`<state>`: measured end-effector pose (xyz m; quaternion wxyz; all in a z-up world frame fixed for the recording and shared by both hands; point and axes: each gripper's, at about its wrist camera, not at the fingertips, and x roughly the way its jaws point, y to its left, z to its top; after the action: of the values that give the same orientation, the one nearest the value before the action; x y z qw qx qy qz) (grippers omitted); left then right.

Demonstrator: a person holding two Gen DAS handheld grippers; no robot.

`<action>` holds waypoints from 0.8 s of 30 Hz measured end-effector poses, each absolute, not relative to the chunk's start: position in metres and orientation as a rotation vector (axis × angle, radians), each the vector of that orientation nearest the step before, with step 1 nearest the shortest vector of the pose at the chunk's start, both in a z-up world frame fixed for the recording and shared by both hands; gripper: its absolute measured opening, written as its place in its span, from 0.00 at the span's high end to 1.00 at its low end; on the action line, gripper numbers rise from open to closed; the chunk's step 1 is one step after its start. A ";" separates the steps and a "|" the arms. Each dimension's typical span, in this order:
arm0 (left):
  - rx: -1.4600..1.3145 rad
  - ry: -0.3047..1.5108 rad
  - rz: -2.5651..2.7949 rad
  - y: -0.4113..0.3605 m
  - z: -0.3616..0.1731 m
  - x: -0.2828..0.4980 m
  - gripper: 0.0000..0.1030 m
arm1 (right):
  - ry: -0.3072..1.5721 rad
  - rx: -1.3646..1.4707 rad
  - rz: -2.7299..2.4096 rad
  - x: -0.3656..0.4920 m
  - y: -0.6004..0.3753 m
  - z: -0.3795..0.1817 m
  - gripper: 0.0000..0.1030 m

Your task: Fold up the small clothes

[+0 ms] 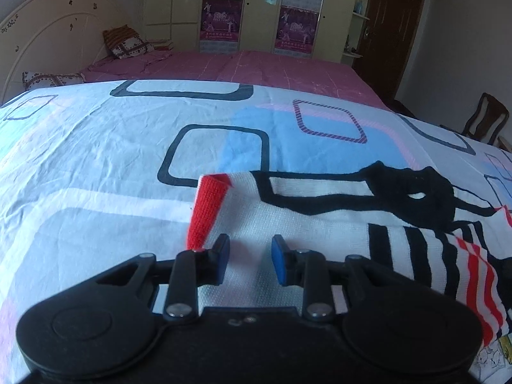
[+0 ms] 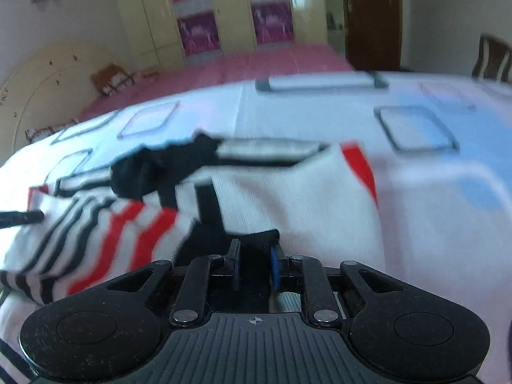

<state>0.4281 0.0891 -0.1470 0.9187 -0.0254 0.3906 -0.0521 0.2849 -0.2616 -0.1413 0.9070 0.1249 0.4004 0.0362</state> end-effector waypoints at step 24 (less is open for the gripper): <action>-0.034 0.810 -0.051 0.085 -0.148 0.454 0.69 | 0.800 0.057 0.136 0.311 -0.221 -0.148 0.70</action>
<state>0.4543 0.0854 -0.1483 0.9186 -0.0163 0.3940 -0.0247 0.3111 -0.2209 -0.1476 0.9185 0.0276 0.3889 0.0664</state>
